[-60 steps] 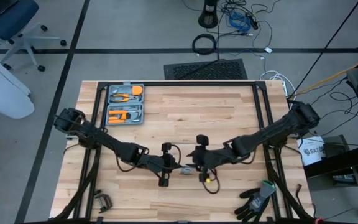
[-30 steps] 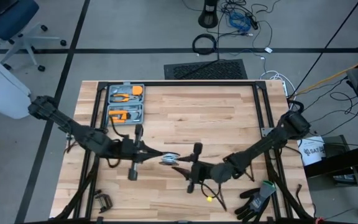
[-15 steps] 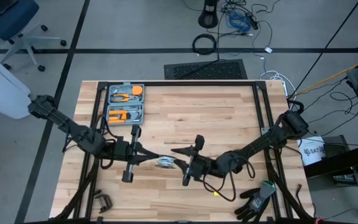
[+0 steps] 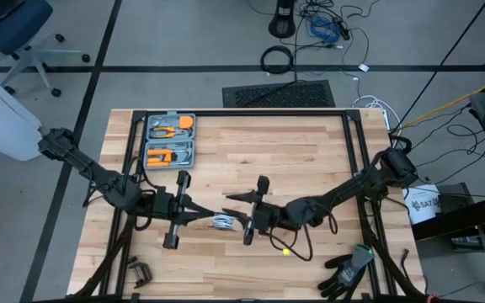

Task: Coil cords
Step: Uncoil the white wire from the spool

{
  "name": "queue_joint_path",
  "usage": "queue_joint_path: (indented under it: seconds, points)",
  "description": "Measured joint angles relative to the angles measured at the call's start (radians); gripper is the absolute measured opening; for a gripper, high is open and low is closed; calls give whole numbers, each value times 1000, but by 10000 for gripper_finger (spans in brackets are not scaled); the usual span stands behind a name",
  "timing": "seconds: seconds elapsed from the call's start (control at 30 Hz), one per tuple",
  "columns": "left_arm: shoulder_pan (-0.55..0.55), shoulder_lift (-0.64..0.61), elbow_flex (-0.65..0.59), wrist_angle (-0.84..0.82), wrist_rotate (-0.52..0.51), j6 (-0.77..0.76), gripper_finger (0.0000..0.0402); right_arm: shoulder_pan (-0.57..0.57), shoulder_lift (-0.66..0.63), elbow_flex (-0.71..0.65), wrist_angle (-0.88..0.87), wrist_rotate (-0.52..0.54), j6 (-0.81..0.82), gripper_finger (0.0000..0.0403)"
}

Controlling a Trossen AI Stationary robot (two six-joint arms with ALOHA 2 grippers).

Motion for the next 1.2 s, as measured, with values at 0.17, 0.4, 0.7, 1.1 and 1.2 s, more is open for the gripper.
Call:
queue_joint_path:
  seconds: [0.17,0.4,0.7,1.1,1.2]
  points:
    - [0,0,0,0,0,0,1,-30,0,0,0,-69,41,110]
    - [0,0,0,0,0,0,1,-37,0,0,-14,-80,74,28]
    - [0,0,-1,-10,0,3,1,-16,-3,0,-82,-94,121,2]
    - [-44,0,-1,-63,-80,205,1,172,-50,0,-134,65,175,0]
    - [-62,0,-1,-65,-95,262,1,234,-61,0,-138,140,172,0]
